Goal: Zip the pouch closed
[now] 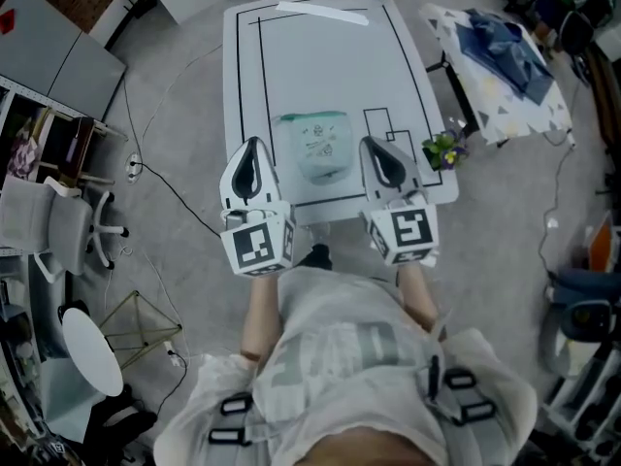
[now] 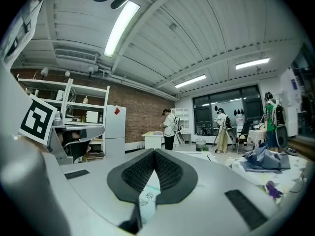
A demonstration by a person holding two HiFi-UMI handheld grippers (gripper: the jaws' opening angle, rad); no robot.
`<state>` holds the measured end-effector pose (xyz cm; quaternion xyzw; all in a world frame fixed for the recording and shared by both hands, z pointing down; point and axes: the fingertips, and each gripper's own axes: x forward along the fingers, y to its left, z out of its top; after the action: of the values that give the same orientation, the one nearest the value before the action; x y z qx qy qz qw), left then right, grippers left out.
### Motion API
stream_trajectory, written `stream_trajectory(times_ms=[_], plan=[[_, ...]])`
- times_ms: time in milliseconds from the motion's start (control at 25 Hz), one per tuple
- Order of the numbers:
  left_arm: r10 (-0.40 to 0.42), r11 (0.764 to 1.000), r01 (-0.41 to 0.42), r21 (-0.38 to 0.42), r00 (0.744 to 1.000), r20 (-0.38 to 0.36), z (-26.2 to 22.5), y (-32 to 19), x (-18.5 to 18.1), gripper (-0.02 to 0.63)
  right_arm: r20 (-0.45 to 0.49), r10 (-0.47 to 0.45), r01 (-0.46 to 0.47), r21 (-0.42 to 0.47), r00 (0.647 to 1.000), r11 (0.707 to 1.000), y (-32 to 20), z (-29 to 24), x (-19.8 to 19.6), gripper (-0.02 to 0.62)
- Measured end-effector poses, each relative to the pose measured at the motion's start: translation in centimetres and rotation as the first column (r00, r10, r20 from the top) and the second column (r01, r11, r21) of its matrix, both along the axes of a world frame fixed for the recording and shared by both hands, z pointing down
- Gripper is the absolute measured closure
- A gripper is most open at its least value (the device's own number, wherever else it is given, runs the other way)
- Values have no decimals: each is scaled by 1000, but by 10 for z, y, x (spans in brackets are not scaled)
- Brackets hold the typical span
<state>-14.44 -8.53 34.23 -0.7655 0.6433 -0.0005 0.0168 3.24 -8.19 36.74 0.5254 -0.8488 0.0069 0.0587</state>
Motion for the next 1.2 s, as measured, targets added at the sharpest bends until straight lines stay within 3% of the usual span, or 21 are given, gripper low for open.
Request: stream_trajectory(times_ms=[400, 720, 1200], plan=[[9, 1000, -8, -28, 1000, 12, 14, -78, -24, 600, -8, 32, -32, -36, 999, 999, -80, 12, -23, 588], [17, 999, -17, -48, 1000, 17, 24, -91, -10, 600, 24, 21, -20, -63, 999, 998, -104, 18, -12, 588], [-55, 996, 54, -64, 998, -10, 22, -94, -9, 598, 52, -15, 18, -57, 999, 998, -112, 16, 1, 588]])
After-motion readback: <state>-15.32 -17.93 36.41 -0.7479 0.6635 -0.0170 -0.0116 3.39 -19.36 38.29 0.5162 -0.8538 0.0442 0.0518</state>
